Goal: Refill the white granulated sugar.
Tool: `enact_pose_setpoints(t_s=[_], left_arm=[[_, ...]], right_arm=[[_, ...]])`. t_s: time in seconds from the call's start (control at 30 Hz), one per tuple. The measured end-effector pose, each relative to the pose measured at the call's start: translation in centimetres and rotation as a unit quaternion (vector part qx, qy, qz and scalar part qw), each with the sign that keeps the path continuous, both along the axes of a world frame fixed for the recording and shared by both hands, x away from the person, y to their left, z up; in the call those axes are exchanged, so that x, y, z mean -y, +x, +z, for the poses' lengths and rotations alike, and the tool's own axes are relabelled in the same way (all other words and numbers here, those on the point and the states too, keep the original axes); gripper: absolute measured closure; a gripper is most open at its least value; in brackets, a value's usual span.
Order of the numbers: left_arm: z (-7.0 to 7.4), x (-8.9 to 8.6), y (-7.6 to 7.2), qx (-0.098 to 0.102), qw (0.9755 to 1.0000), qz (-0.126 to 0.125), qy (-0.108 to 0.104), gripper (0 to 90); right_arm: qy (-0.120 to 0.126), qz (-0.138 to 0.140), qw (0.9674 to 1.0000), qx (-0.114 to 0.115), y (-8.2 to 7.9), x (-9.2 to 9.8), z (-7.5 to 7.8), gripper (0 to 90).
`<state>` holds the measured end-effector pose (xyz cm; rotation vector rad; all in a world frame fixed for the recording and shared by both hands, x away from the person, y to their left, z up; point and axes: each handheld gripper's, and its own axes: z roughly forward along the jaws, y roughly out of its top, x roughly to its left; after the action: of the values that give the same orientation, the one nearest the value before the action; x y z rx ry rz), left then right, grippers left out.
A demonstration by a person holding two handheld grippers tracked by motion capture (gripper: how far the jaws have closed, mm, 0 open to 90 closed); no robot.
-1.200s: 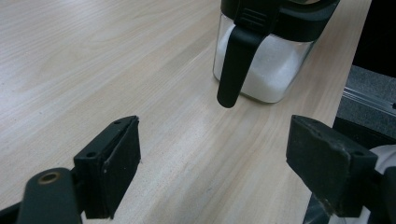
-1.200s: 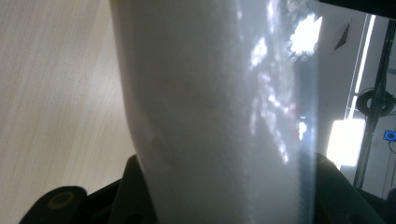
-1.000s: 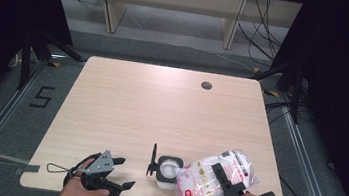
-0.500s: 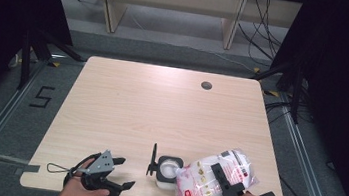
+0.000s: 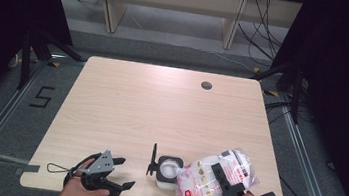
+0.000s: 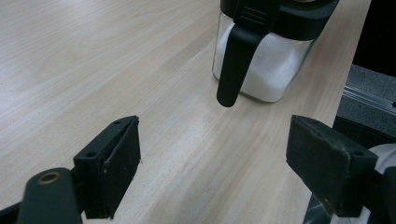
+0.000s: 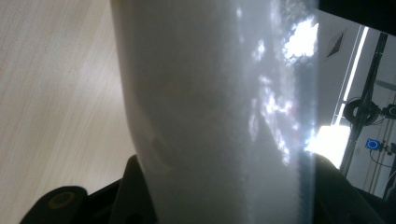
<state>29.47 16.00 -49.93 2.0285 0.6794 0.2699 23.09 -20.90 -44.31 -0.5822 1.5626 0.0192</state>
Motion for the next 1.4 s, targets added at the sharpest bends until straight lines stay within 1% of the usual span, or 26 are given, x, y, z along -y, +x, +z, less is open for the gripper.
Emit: enact_pose_setpoints(t_s=[0.03, 0.07, 0.1, 0.13, 0.2, 0.23, 0.27, 0.4, 0.47, 0.5, 0.53, 0.57, 0.6, 0.67, 0.7, 0.73, 0.83, 0.9, 0.93, 0.97, 1.0, 1.07, 1.2, 1.27, 1.37, 1.4], left_arm=[[-0.01, 0.05, -0.05, -0.001, 1.0, 0.0, -0.006, 17.3], [-0.01, 0.05, -0.07, -0.002, 1.0, 0.0, -0.007, 17.3], [-0.01, 0.02, -0.09, -0.002, 1.0, 0.0, -0.005, 17.3], [-0.07, 0.06, -0.09, -0.002, 0.9999, 0.001, -0.011, 17.4], [-0.02, 0.01, -0.06, 0.001, 1.0, 0.0, -0.008, 17.3], [0.0, 0.01, -0.09, 0.001, 1.0, 0.002, -0.007, 17.3], [0.03, -0.01, -0.12, 0.001, 1.0, 0.002, -0.004, 17.3], [-0.06, 0.07, -0.08, -0.002, 0.9999, 0.001, -0.011, 17.3], [0.03, -0.06, 0.01, 0.004, 1.0, -0.006, 0.002, 17.3], [-0.01, 0.01, -0.07, -0.002, 1.0, 0.0, -0.003, 17.3], [-0.06, 0.06, -0.08, -0.002, 0.9999, 0.001, -0.01, 17.3], [-0.04, 0.04, -0.08, -0.001, 0.9999, 0.001, -0.01, 17.3], [0.01, 0.01, -0.1, 0.002, 1.0, 0.002, -0.007, 17.3], [0.01, -0.03, -0.07, 0.0, 1.0, 0.0, -0.005, 17.3], [-0.05, -0.01, -0.07, 0.0, 1.0, 0.001, -0.009, 17.3], [-0.03, 0.0, -0.05, 0.001, 1.0, 0.0, -0.008, 17.3], [0.04, 0.0, -0.12, 0.0, 1.0, 0.002, -0.004, 17.3], [-0.06, 0.04, -0.07, -0.002, 0.9999, 0.001, -0.01, 17.3], [-0.04, 0.04, -0.08, -0.002, 0.9999, 0.001, -0.01, 17.3], [0.0, 0.02, -0.09, 0.001, 1.0, 0.001, -0.008, 17.3], [0.04, -0.01, -0.12, -0.001, 1.0, 0.001, -0.002, 17.3], [-0.04, 0.05, -0.1, -0.002, 0.9999, 0.001, -0.01, 17.3], [0.0, 0.01, -0.1, 0.001, 1.0, 0.002, -0.007, 17.3], [-0.03, 0.03, -0.09, -0.001, 1.0, 0.001, -0.009, 17.3], [0.03, -0.02, -0.06, 0.0, 1.0, -0.002, -0.002, 17.3], [0.02, -0.03, -0.07, 0.0, 1.0, -0.002, -0.001, 17.3]], right_arm=[[0.015, -0.004, 0.9998, -0.008, 0.0, 0.09, -0.24, 60.7], [0.006, 0.009, 0.9999, 0.006, 0.0, -0.02, -0.02, 60.8], [0.0, 0.002, 1.0, 0.0, -0.08, -0.09, 0.1, 60.8], [-0.001, 0.003, 1.0, 0.001, -0.05, -0.11, 0.12, 60.7], [0.0, -0.001, 1.0, 0.0, -0.05, -0.12, 0.06, 60.7], [-0.001, -0.001, 1.0, 0.0, -0.06, -0.12, 0.02, 60.7], [0.003, 0.008, 1.0, 0.004, 0.02, -0.08, -0.06, 60.7], [-0.003, 0.001, 1.0, -0.003, -0.01, -0.16, 0.03, 60.7], [0.005, 0.009, 0.9999, 0.001, 0.01, -0.1, -0.07, 60.8], [0.002, 0.002, 1.0, -0.004, -0.02, -0.12, 0.0, 60.7], [0.01, 0.008, 0.9999, -0.001, 0.07, -0.08, -0.11, 60.7], [0.016, 0.007, 0.9998, -0.004, 0.08, -0.05, -0.18, 60.8], [0.012, -0.003, 0.9998, -0.016, 0.06, 0.01, -0.14, 60.8], [0.016, 0.0, 0.9998, -0.012, 0.1, 0.11, -0.2, 60.8], [0.014, -0.009, 0.9997, -0.017, 0.05, 0.08, -0.08, 60.8], [0.017, 0.01, 0.9998, -0.007, 0.21, 0.11, 0.0, 60.8], [0.016, 0.01, 0.9998, -0.008, 0.16, 0.11, 0.01, 60.8], [0.017, 0.009, 0.9998, -0.008, 0.17, 0.08, -0.03, 60.8], [0.006, 0.002, 0.9999, -0.011, 0.1, 0.01, 0.1, 60.8], [0.008, 0.0, 0.9999, -0.013, 0.06, 0.02, 0.07, 60.8], [0.008, 0.002, 0.9999, -0.012, 0.06, 0.01, 0.07, 60.8], [0.016, 0.013, 0.9997, -0.009, 0.21, 0.06, -0.02, 60.8], [0.023, 0.01, 0.9996, -0.013, 0.19, 0.15, -0.11, 60.8], [0.021, 0.008, 0.9997, -0.013, 0.23, 0.15, -0.09, 60.8], [0.015, 0.006, 0.9998, -0.011, 0.1, 0.09, 0.01, 60.8], [0.014, -0.009, 0.9997, -0.019, -0.03, 0.07, 0.02, 60.8]])
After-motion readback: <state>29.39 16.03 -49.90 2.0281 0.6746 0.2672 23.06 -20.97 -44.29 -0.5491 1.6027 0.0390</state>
